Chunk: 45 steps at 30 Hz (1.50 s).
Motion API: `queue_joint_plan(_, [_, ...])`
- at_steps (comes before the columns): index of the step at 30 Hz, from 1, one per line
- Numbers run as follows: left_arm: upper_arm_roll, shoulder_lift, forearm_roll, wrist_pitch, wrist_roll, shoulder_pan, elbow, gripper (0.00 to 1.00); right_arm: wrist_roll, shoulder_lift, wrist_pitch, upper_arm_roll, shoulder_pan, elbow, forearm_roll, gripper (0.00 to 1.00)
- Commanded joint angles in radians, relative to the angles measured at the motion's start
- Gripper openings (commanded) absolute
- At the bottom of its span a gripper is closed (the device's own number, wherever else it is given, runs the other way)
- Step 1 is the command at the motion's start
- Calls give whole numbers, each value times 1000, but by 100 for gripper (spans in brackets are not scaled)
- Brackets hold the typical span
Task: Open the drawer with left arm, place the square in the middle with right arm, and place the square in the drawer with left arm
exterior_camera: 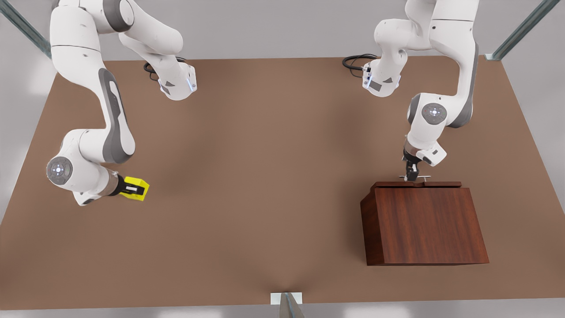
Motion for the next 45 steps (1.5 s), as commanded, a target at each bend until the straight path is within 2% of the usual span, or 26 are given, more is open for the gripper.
queue_joint_plan(1, [-1,-1,-1,5,-10,37,0,100,451,3,-143,58,2,32,7,71])
queue_joint_plan(6, [-2,-4,-1,-33,-10,37,-1,100,888,32,-201,267,43,127,49,71])
queue_joint_plan(9, [-10,-6,-22,-56,-10,37,-1,100,1090,89,-227,267,172,253,129,71])
queue_joint_plan(14, [-22,-6,-47,-49,-8,37,0,100,1451,182,-227,262,420,392,135,71])
queue_joint_plan(19, [-24,-7,-60,-49,-8,37,2,100,1741,317,-210,254,508,530,56,71])
queue_joint_plan(20, [-24,-6,-60,-55,-5,37,0,100,1829,342,-210,254,529,544,-6,73])
queue_joint_plan(26, [-24,-3,-60,-121,7,37,0,100,2141,408,-86,253,558,537,-30,67])
queue_joint_plan(31, [-45,-44,-60,-219,5,29,23,100,2313,425,-62,227,701,544,-76,68])
queue_joint_plan(32, [-45,-58,-60,-272,13,29,66,100,2327,431,-57,219,703,543,-78,68])
queue_joint_plan(33, [-45,-58,-59,-433,25,29,184,100,2327,434,-2,179,715,529,-101,69])
queue_joint_plan(35, [-59,-49,-50,-509,52,29,247,100,2284,445,-2,168,684,526,-84,69])
queue_joint_plan(38, [-59,-39,-50,-460,91,29,204,100,2230,482,18,168,660,517,-64,69])
queue_joint_plan(39, [-59,-42,-56,-440,210,29,177,100,2189,482,30,168,658,494,-52,69])
queue_joint_plan(41, [-59,-39,-62,-377,274,29,140,100,1979,477,24,171,637,425,-26,68])
queue_joint_plan(45, [-59,-41,-76,-323,253,26,102,100,1795,468,86,224,587,324,-24,65])
